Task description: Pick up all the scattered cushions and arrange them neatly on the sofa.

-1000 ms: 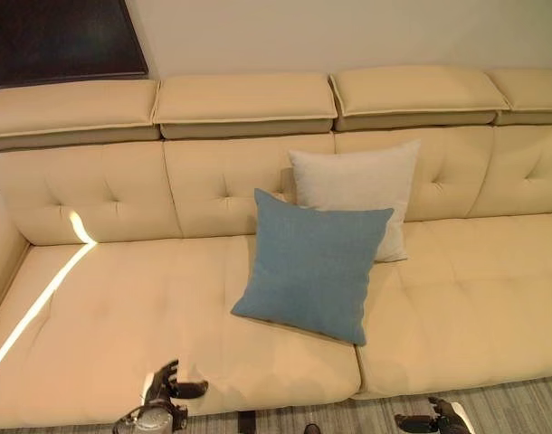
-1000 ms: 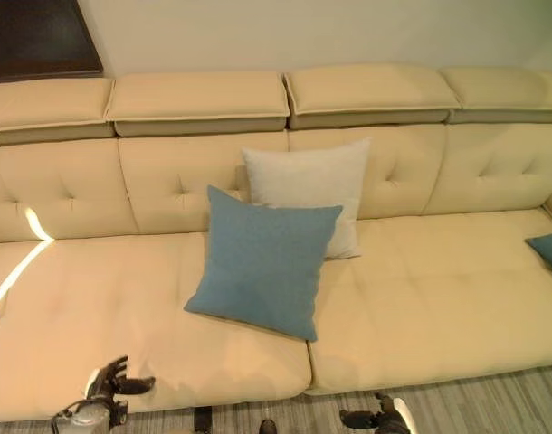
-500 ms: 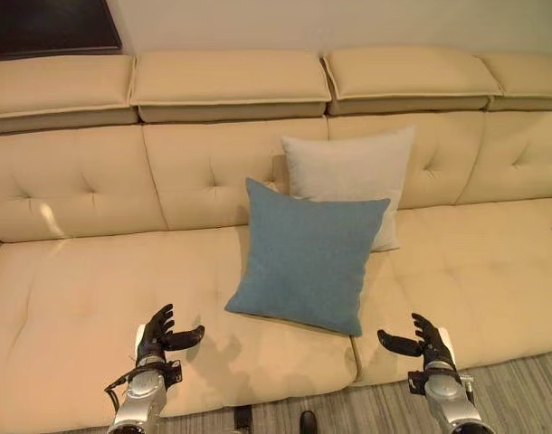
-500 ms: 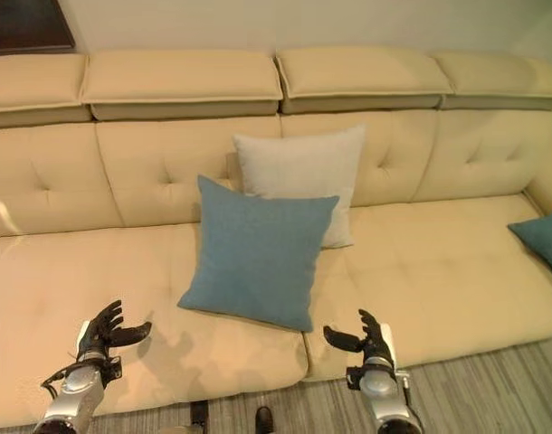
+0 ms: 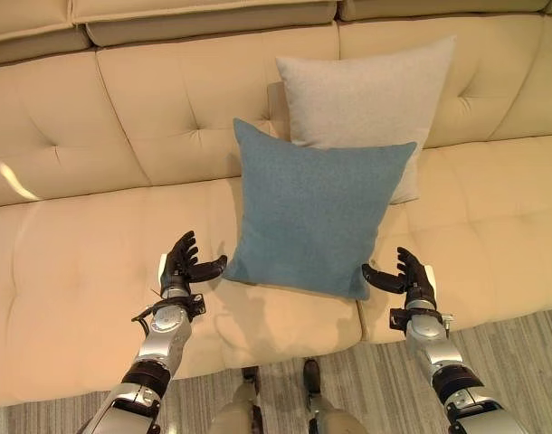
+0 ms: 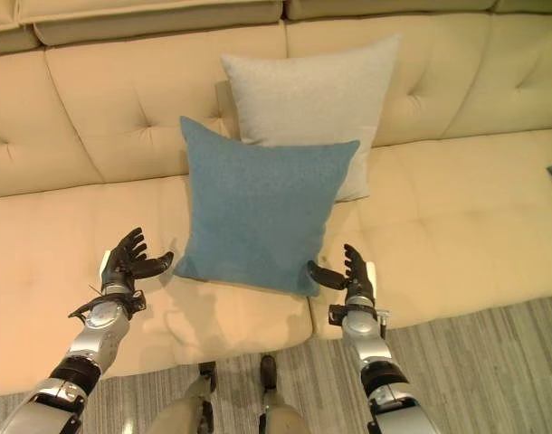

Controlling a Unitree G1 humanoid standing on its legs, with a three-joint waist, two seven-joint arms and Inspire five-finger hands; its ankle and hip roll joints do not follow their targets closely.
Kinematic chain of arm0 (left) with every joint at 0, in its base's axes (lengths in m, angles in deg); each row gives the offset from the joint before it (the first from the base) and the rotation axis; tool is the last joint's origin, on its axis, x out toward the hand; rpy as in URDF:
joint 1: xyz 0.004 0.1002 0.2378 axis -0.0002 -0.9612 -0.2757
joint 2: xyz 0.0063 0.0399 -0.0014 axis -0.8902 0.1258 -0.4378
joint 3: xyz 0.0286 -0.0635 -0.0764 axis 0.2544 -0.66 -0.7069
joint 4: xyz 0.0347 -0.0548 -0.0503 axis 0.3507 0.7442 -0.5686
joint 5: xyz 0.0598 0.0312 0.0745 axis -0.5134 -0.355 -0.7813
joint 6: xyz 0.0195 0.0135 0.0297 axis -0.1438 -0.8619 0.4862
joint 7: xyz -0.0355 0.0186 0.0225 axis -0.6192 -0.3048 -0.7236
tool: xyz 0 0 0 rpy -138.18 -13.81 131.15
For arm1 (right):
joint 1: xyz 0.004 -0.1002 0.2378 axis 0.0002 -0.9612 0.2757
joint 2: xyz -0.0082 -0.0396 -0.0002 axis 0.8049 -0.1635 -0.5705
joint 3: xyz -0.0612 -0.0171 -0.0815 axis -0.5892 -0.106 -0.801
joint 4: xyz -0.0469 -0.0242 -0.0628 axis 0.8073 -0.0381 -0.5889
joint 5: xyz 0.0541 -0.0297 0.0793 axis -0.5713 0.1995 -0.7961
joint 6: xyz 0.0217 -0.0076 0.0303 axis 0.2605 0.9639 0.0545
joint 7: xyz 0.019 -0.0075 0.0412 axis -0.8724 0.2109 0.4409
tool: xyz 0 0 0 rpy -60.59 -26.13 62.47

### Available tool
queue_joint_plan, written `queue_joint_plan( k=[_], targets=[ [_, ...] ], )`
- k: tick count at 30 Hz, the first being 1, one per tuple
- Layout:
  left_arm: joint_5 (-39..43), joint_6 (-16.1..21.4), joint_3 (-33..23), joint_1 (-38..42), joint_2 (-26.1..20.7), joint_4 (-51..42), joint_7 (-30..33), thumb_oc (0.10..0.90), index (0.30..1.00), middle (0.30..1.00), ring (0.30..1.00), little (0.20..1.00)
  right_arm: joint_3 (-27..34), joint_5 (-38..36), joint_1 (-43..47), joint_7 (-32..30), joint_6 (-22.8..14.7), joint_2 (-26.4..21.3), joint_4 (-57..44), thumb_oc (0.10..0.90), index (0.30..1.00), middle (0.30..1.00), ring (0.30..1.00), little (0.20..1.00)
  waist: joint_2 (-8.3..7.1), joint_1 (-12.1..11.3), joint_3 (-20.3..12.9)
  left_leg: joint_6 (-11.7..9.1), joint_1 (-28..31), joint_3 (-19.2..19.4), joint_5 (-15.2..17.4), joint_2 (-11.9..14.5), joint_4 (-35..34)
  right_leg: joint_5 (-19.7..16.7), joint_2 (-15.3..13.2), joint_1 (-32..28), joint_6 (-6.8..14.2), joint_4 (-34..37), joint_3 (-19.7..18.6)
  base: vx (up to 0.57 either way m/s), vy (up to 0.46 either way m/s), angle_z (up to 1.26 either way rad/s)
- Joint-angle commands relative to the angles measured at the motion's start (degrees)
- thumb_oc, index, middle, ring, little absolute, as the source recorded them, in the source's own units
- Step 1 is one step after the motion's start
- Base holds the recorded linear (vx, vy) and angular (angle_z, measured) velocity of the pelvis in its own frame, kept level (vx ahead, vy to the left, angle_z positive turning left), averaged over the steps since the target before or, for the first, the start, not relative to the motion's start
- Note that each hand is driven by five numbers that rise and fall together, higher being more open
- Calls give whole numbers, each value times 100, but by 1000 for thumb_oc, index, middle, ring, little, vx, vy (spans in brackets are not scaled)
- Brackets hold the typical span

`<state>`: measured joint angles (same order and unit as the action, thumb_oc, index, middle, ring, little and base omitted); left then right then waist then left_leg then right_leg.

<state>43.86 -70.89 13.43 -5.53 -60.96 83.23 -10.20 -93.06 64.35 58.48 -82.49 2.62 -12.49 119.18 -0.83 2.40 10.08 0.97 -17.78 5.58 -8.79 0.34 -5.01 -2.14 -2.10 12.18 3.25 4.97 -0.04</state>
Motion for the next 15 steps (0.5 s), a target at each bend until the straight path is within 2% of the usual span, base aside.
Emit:
queue_joint_plan(
  k=[1, 6, 15],
  targets=[
    [135, 661, 451, 1777, -435, 498, 89, 800, 900, 900, 900, 900, -189, -555, 1367, -321, -665, -337, -28, 800, 900, 900, 900, 900, -37, -33, -114, -323, -407, -162, 386, -85, 1, -504, 83, 899, 321, 3, -146, 4, -9, -14],
    [466, 634, 731, 2390, -351, 784, -195, 800, 900, 900, 900, 900, -483, -662, 1955, -280, -721, -305, -27, 800, 900, 900, 900, 900, 36, -5, -45, -368, -663, -154, 331, -110, 1, -536, 59, 1184, 336, 3, -153, 5, -7, -7],
    [985, 676, 977, 2688, 101, 528, -501, 800, 900, 900, 900, 900, -872, -852, 2412, -36, -745, 45, -138, 800, 900, 900, 900, 900, 118, -13, 22, -397, -853, -141, 288, -154, 1, -571, 58, 1414, 359, 3, -182, -1, -4, -4]
  ],
)
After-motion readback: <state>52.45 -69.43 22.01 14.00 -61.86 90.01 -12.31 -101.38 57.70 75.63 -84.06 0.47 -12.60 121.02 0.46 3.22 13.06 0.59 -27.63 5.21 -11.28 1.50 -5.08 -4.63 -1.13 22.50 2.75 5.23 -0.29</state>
